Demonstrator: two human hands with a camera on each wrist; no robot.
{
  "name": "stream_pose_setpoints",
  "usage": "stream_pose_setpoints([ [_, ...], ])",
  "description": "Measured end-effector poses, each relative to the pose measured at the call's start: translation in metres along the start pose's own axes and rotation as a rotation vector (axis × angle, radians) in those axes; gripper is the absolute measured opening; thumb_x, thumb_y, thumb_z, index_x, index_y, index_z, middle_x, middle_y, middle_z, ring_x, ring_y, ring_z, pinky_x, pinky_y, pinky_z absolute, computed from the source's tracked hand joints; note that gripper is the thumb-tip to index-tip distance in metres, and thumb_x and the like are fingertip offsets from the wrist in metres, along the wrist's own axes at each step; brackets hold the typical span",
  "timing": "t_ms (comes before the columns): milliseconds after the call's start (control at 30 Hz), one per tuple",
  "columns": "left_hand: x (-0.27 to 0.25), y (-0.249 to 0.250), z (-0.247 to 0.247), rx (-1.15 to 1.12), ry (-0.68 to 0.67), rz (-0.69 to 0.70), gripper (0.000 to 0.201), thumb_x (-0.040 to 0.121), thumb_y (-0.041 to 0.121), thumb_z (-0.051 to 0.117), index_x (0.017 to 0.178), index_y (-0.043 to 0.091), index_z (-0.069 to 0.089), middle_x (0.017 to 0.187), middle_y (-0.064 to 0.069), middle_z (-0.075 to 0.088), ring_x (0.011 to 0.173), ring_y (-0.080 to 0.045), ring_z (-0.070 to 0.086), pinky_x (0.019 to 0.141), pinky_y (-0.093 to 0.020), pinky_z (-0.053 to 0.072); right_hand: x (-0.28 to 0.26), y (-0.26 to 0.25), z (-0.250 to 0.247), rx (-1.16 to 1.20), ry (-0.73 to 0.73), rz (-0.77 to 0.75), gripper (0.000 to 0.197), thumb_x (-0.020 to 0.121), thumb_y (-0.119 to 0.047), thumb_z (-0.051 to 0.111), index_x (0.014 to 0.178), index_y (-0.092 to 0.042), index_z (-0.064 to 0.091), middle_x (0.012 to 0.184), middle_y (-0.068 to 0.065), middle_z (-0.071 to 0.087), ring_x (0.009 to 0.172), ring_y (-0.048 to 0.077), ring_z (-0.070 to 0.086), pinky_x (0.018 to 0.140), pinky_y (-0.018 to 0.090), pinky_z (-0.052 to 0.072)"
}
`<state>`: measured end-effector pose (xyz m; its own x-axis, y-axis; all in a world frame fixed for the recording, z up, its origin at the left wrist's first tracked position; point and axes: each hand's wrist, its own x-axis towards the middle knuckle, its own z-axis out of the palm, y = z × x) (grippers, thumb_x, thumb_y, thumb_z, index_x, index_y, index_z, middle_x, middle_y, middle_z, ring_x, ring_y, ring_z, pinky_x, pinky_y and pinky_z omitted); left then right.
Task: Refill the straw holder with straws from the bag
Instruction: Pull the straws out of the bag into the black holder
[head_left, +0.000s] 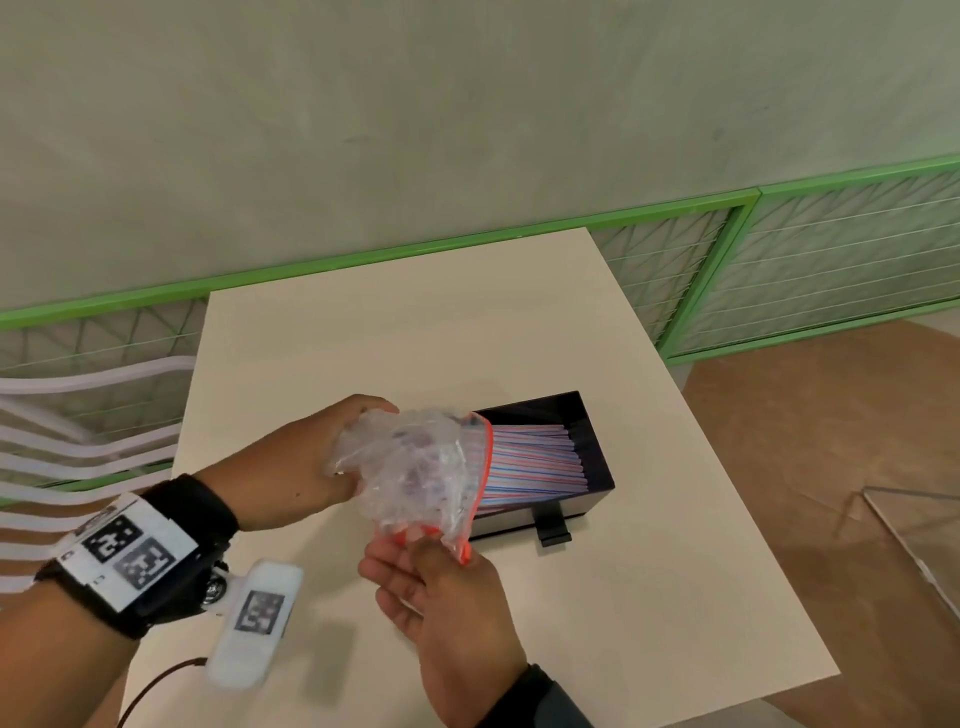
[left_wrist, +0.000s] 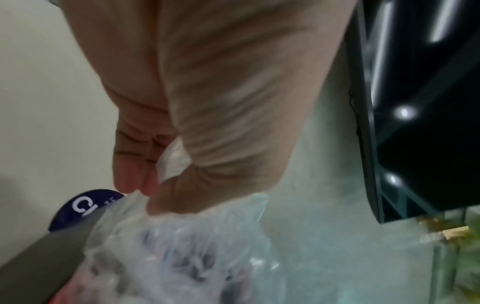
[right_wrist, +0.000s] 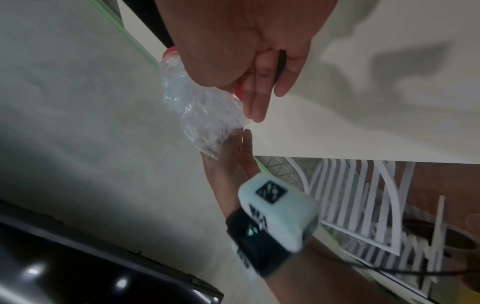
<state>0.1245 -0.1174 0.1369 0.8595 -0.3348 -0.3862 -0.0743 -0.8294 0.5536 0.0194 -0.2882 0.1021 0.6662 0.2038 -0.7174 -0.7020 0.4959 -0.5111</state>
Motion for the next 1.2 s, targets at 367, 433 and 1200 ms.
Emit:
stream_pose_setpoints([
  [367,-0.003,0.004,-0.002,0.102,0.071,-0.064,0.004,0.083,0.019,0.073,0.087,0.021,0.072,0.082,0.000,0.077,0.080,-0.019,0.072,0.076,-0.041,0.057,-0.001,0.008,0.003,0.035,0.042,-0.093,0.028,0.104,-0.019,0.049,0.101,-0.011,0.075,0.087,0.006,0.082,0.078,0.015,0.079,0.077,0.026,0.051],
  [433,-0.008,-0.006,-0.014,0.064,-0.083,-0.054,0.005,0.089,0.022,0.071,0.091,0.018,0.073,0.086,-0.004,0.077,0.081,-0.021,0.072,0.086,-0.048,0.057,-0.003,0.009,0.004,0.044,0.047,-0.100,0.028,0.104,-0.020,0.050,0.100,-0.010,0.075,0.085,0.006,0.082,0.076,0.014,0.078,0.076,0.026,0.051],
  [1200,-0.055,-0.035,-0.039,-0.123,0.244,-0.039,0.033,0.069,0.021,0.066,0.096,0.037,0.073,0.087,0.013,0.079,0.077,-0.008,0.072,0.077,-0.033,0.054,-0.009,0.042,0.049,-0.130,-0.023,-0.278,0.025,0.101,-0.008,0.048,0.101,-0.001,0.072,0.069,0.004,0.076,0.058,0.014,0.073,0.062,0.015,0.051],
])
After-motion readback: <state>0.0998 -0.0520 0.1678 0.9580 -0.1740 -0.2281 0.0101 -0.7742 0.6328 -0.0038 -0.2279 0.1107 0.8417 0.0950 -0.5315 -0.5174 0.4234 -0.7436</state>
